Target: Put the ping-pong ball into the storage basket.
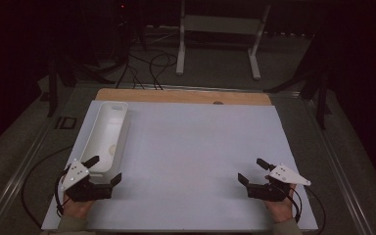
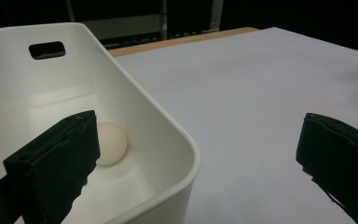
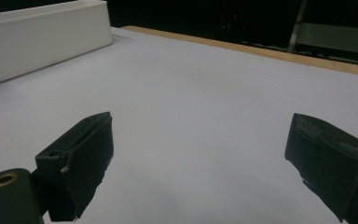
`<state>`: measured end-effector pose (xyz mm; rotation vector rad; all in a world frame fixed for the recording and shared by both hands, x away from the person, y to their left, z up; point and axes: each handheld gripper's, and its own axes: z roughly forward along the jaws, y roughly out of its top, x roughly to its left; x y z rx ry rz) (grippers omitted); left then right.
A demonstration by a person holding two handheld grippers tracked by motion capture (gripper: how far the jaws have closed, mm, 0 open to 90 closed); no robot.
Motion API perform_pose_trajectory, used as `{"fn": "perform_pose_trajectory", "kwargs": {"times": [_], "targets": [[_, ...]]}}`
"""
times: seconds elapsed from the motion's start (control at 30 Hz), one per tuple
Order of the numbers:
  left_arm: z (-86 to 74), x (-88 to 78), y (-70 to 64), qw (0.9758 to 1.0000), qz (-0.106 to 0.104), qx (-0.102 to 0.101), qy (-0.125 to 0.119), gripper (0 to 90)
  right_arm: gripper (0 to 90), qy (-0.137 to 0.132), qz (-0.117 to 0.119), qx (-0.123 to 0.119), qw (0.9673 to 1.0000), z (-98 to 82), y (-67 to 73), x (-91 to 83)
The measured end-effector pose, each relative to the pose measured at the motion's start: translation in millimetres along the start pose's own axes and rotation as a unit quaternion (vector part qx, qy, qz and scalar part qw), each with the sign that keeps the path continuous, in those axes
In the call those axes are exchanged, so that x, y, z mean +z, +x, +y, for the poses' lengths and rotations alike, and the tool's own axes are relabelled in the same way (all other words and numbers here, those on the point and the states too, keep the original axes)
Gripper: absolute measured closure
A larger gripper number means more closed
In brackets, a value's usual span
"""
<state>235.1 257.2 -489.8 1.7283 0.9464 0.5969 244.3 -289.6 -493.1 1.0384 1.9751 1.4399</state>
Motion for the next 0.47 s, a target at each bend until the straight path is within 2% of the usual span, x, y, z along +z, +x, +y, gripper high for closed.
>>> {"fn": "perform_pose_trajectory", "kwargs": {"times": [0.47], "targets": [[0.7, 1.1, 0.9, 1.0000, -0.001, -0.006, -0.005, 0.3, 7.1, -0.002, -0.002, -0.002, 1.0000, -3.6, 3.2, -3.0]]}}
